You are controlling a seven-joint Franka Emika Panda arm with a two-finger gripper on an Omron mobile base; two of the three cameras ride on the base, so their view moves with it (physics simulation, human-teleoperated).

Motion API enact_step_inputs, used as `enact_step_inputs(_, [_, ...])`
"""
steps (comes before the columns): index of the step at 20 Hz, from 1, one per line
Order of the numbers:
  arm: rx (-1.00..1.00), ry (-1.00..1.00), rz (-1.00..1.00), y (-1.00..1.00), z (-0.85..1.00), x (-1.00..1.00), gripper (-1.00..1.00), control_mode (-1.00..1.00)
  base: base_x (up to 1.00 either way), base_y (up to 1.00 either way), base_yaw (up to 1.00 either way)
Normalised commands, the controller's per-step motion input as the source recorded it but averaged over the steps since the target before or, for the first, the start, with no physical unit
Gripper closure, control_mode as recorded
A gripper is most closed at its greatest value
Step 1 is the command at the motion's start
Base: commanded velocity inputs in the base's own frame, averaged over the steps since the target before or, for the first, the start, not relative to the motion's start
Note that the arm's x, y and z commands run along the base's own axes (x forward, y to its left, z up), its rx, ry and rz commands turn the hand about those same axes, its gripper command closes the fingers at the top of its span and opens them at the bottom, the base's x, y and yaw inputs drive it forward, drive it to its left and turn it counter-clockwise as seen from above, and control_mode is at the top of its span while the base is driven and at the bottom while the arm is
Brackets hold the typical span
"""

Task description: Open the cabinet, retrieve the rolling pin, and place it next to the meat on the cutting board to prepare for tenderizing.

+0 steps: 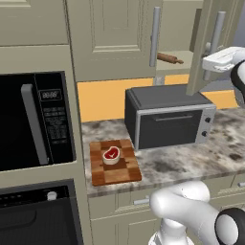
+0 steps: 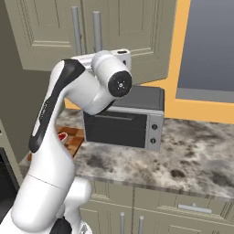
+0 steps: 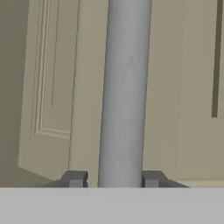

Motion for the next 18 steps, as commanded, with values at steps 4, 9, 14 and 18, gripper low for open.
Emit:
enact_step_inputs(4, [-0.05, -0.09, 0.00, 0.00, -0.01, -0.42, -1.00, -1.00, 0.00, 0.00, 0.00])
enact_step_inputs(9, [-0.11, -0.15, 0.00, 0.05, 0.00, -0.91, -1.00, -1.00, 0.00, 0.00, 0.00])
enact_step_inputs(14, [-0.15, -0.13, -0.03, 0.31, 0.08, -0.71, -1.00, -1.00, 0.00, 0.00, 0.00])
enact_step_inputs(18, [-0.21, -0.04, -0.09, 0.51, 0.06, -0.21, -1.00, -1.00, 0.00, 0.00, 0.00])
